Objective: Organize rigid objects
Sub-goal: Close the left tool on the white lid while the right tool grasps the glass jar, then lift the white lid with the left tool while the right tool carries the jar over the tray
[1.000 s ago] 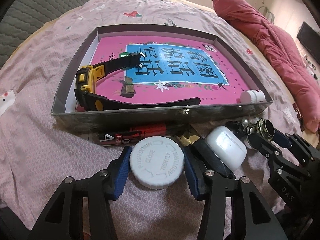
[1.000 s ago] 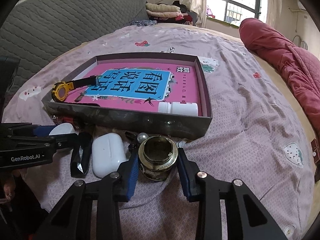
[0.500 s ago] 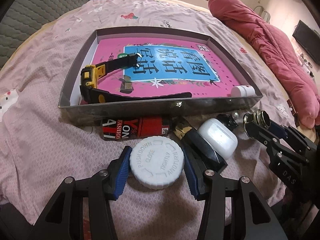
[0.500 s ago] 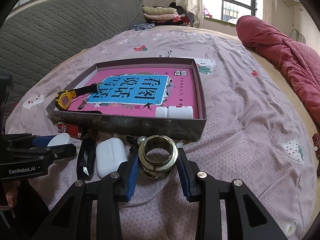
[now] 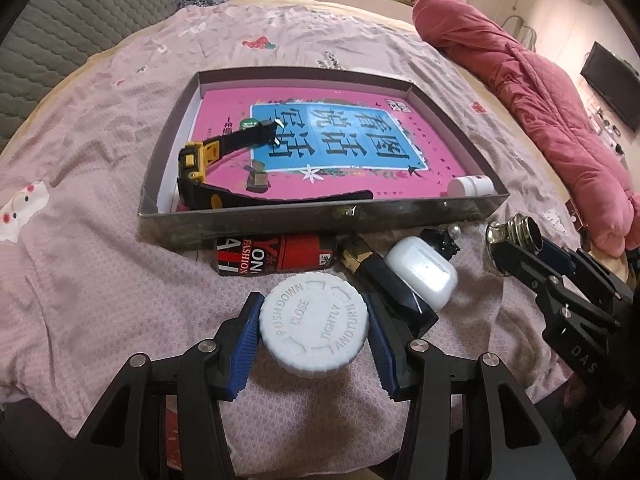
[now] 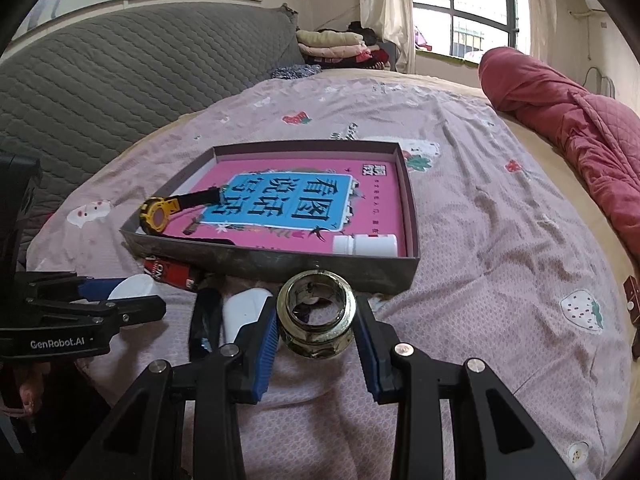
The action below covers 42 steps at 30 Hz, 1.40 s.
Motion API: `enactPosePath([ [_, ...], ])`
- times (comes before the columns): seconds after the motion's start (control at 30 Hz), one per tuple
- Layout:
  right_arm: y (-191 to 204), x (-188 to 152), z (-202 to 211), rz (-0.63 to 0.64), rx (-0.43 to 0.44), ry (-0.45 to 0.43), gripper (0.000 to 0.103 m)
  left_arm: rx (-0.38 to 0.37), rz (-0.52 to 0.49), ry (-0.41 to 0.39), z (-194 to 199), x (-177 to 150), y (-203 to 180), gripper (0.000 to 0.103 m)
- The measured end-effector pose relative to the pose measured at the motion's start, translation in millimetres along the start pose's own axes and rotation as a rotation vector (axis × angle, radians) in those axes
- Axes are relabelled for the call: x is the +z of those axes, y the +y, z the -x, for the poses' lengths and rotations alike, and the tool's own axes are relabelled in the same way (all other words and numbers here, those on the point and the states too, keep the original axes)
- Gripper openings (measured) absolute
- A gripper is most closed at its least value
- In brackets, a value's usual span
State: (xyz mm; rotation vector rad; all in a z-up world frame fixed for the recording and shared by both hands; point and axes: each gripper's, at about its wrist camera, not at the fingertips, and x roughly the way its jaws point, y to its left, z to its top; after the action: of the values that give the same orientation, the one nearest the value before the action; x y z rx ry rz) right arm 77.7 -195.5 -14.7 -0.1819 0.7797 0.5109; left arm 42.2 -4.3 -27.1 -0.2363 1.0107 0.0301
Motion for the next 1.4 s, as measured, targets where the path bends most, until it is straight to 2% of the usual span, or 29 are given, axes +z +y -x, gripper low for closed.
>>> enactPosePath([
  [0.9, 31, 4, 35, 0.045, 0.063, -0.063, 0.037, 0.001, -0.019, -0.086, 41, 7, -3, 0.052],
  [1.4, 42, 17, 56, 0.064, 0.057, -0.155, 0.037, 0.034, -0.034, -0.156, 62, 16, -1, 0.052],
])
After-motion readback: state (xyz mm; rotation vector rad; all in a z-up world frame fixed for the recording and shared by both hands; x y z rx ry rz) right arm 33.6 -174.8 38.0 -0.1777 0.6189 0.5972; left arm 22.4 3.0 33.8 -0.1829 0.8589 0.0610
